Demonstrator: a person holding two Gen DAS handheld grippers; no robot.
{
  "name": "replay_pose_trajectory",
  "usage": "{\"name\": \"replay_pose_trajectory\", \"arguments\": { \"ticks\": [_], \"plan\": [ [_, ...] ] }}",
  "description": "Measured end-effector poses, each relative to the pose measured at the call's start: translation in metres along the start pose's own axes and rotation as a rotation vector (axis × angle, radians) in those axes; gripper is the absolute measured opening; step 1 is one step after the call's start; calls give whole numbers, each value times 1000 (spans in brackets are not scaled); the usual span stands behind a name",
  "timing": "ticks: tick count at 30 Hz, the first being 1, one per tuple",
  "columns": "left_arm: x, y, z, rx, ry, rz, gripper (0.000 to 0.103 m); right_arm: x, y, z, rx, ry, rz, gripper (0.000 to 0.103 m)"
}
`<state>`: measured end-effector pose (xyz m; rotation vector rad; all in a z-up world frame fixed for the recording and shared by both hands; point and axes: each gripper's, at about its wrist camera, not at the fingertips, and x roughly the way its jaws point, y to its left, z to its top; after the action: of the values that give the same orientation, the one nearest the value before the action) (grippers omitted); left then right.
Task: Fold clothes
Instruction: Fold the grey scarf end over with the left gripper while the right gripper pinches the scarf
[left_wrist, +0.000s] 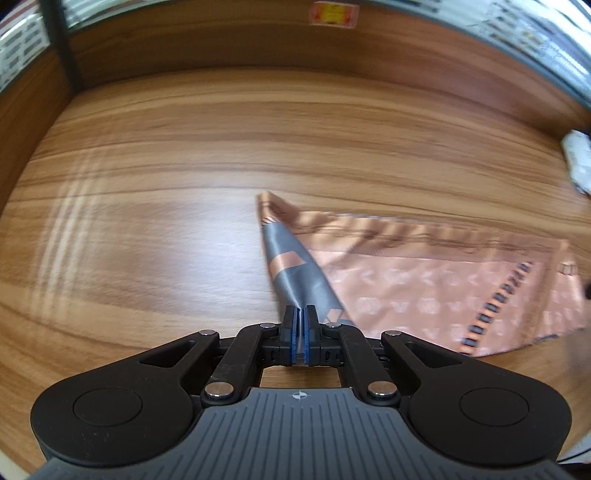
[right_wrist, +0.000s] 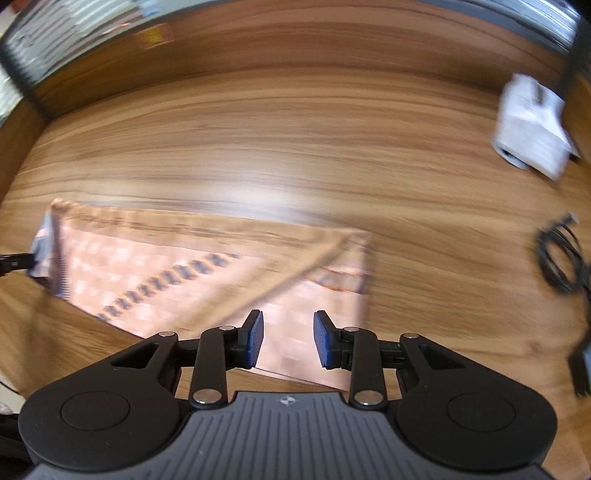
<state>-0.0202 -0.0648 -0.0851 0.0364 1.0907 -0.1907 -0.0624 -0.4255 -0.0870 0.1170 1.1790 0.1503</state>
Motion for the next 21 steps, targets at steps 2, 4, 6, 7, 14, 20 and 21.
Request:
{"name": "replay_pose_trajectory", "arguments": {
  "ticks": [2, 4, 6, 7, 14, 20, 21],
  "plan": [
    [4, -5, 1, 21, -9, -30, 4, 3, 21, 8, -24, -2, 31, 34],
    [5, -13, 2, 57, -18, -76, 4, 6, 42, 15, -47, -6, 64, 34],
    [8, -19, 3, 89, -26, -107, 4, 8, 63, 23, -69, -9, 99, 34],
    [9, -22, 4, 102, -29, -123, 4, 9, 73, 27, -76, -10, 118, 34],
    [6, -42, 6, 174, -36, -219, 4, 18, 129, 54, -115, -16, 219, 34],
    [2, -60, 5, 252, -49, -268, 4, 27, 144, 66, -83, 7, 293, 37],
    [2, -62, 5, 260, -50, -272, 4, 32, 144, 66, -73, 15, 298, 38]
  ]
}}
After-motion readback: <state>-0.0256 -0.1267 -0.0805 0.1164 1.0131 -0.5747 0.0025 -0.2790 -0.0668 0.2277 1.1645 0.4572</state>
